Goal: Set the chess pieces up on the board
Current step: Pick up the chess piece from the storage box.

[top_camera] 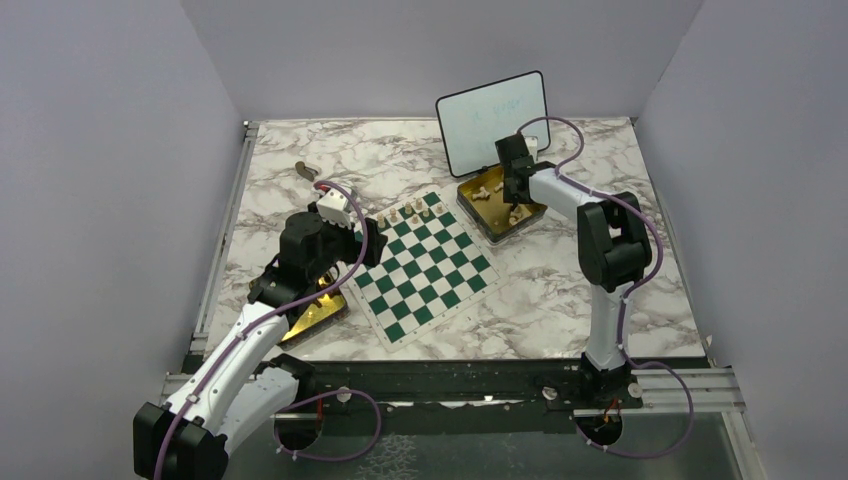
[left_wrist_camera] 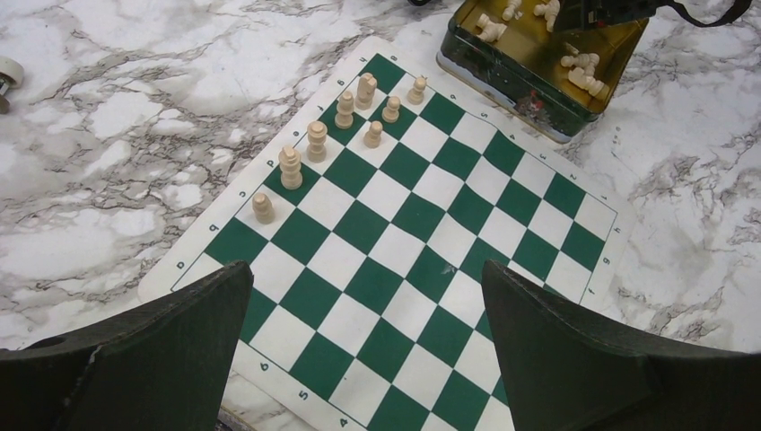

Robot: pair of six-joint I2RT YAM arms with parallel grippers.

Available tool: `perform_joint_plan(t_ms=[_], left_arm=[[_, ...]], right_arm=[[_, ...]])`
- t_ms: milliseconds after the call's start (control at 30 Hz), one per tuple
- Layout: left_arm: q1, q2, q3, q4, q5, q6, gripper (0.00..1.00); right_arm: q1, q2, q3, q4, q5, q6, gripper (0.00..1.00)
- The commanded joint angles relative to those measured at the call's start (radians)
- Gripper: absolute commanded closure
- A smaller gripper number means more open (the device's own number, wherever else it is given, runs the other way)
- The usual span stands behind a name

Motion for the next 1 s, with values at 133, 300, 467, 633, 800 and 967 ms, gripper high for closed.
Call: perform_joint_plan(t_ms=[133,300,467,633,800,967], left_arm=[[0.001,-0.009,-0.009,0.021,0.021,-0.001,0.01],[0.001,-0.009,-0.008,0.022,0.021,-0.001,0.01],[0.001,-0.005,-0.012,0.03,0.032,-0.007,0.01],[0.001,0.012,-0.014,0.04,0.051,-0.013,0.01],[0.001,0.01,-0.017,0.038,0.051,-0.013,0.01],[0.002,0.016,-0.014,0.04,0.053,-0.014,0.01]], right_arm=[[0.0,0.012,0.008,0.061,0.072,0.107,0.68],[0.0,0.014,0.004,0.083,0.1,0.126,0.62],[0.0,0.04,0.02,0.081,0.113,0.147,0.62],[0.0,0.068,0.039,0.071,0.114,0.18,0.63],[0.001,0.087,0.047,0.063,0.114,0.19,0.69],[0.0,0.056,0.027,0.069,0.107,0.164,0.79]])
